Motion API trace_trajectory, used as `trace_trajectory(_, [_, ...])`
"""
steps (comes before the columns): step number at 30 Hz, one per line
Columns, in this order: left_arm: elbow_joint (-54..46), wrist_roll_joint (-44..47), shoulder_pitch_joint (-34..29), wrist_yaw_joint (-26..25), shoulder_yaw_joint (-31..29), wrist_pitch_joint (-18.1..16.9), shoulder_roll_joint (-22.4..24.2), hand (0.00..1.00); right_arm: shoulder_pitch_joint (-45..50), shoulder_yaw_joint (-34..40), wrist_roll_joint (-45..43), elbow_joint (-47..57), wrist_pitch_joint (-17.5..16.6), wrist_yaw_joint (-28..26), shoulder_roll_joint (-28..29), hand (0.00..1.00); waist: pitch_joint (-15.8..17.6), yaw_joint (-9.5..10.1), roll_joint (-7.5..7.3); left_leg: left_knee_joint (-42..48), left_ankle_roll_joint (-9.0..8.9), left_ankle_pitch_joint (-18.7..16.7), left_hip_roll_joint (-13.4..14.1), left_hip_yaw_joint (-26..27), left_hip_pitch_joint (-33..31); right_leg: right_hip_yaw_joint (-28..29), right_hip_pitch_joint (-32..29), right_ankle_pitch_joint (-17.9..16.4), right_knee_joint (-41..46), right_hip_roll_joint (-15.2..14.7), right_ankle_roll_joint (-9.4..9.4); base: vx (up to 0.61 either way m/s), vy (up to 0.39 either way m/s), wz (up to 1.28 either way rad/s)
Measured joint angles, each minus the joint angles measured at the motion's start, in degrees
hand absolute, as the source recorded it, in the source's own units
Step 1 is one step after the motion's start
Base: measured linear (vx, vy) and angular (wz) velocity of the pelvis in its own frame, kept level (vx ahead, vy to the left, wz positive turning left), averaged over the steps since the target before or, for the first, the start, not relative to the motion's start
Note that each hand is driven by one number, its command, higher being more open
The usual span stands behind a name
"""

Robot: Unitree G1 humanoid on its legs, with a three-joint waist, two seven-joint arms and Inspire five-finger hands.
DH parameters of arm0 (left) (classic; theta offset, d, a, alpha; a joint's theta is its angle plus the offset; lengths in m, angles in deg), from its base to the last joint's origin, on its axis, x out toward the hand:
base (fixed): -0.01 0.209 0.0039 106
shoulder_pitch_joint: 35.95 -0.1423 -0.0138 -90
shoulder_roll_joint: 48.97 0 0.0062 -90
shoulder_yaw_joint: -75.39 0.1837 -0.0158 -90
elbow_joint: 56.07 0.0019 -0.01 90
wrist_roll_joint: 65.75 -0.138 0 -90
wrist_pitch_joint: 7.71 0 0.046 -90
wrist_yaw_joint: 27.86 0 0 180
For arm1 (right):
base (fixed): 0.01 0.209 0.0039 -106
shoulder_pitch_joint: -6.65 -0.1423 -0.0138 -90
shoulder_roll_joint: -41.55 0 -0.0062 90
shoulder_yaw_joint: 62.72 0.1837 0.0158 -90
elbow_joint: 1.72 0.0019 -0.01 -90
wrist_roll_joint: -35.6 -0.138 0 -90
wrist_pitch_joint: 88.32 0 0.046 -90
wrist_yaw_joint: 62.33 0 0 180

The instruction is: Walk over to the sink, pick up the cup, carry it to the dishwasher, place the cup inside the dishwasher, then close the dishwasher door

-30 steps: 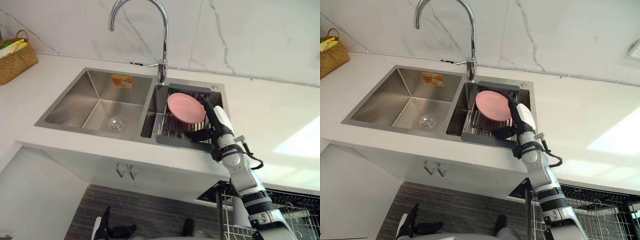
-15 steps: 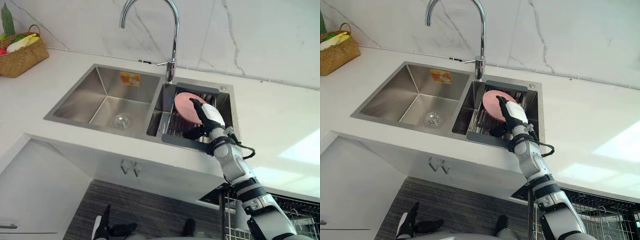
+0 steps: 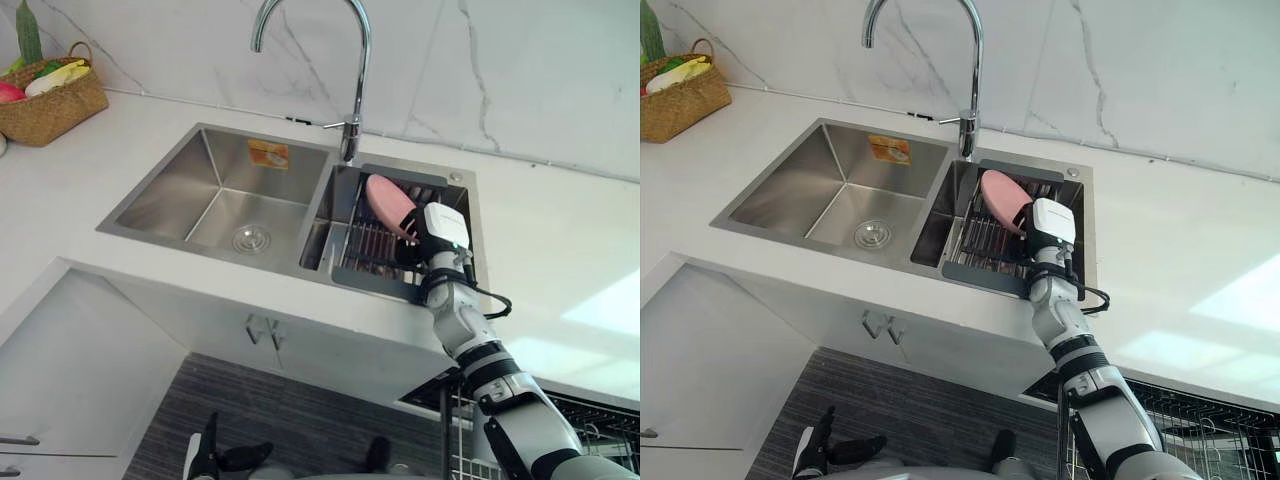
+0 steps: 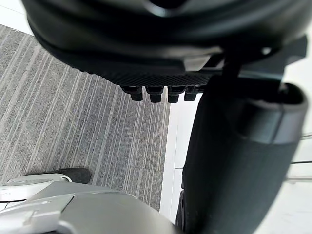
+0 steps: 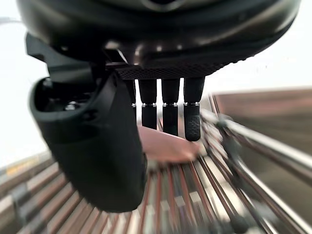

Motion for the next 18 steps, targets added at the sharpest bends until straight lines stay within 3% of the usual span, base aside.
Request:
trace_trajectory(11, [-1.13, -3.98, -0.13, -6.66, 0.05, 0.01, 0.69, 1.0, -0.86, 0.3, 0.09, 1.66, -3.36, 16.06, 1.48, 0.0, 0.94, 0.08, 0.54, -0.28, 0.0, -0.01, -0.06, 0.09, -0.34, 0.16, -0.54, 0.0, 0.0, -0.05, 0.01, 0.0, 0.0, 0.0])
trace_trajectory(18, [-2.45, -4.57, -0.31, -6.93, 0.09, 0.03, 0.72, 1.0, -0.85, 2.89, -0.24, 7.32, -5.6, 20.46, 0.65, 0.0, 1.38, 0.02, 0.93, -0.29, 0.01, -0.01, -0.06, 0.07, -0.35, 0.16, -0.55, 0.01, -0.01, -0.05, 0.02, 0.0, 0.0, 0.0])
